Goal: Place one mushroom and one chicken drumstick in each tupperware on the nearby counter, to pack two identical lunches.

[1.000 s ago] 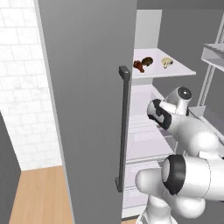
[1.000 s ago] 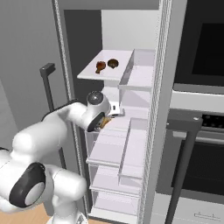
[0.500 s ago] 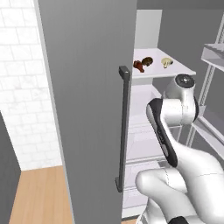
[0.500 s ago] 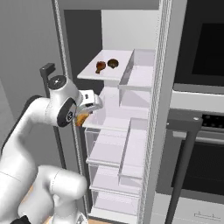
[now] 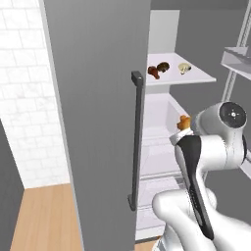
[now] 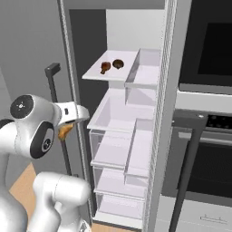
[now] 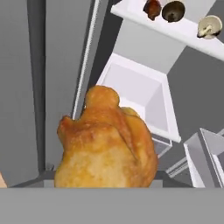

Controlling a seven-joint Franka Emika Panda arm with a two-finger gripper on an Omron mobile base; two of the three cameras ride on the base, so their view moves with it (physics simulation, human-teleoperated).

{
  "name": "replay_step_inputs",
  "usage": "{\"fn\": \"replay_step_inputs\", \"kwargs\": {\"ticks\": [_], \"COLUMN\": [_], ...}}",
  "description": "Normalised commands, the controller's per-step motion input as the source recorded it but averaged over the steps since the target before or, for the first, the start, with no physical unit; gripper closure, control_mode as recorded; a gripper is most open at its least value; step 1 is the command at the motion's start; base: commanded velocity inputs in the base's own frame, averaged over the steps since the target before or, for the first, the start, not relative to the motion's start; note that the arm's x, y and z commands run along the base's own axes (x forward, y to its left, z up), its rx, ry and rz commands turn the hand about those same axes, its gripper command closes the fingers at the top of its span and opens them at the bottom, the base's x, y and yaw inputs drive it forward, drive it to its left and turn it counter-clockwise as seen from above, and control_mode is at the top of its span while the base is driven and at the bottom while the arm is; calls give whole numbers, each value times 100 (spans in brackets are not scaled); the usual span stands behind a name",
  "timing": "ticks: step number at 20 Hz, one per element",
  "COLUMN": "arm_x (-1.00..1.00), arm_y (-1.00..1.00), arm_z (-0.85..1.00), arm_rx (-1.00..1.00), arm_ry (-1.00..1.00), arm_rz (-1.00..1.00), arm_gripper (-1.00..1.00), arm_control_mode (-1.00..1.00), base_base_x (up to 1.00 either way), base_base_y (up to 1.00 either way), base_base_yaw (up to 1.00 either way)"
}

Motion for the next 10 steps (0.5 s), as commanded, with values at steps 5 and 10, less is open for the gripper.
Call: {"fn": "replay_step_inputs", "kwargs": {"ticks": [5, 10], "arm_x": [0, 0], "arm_y": [0, 0], "arm_z": [0, 0], "arm_rx": [0, 0], "arm_ry": [0, 0], "arm_rz": [0, 0], "arm_gripper": [100, 100], "arm_control_mode": [100, 100], "base_base_x": [-100, -100], "base_base_y": [0, -33], "base_base_yaw": [0, -43]}}
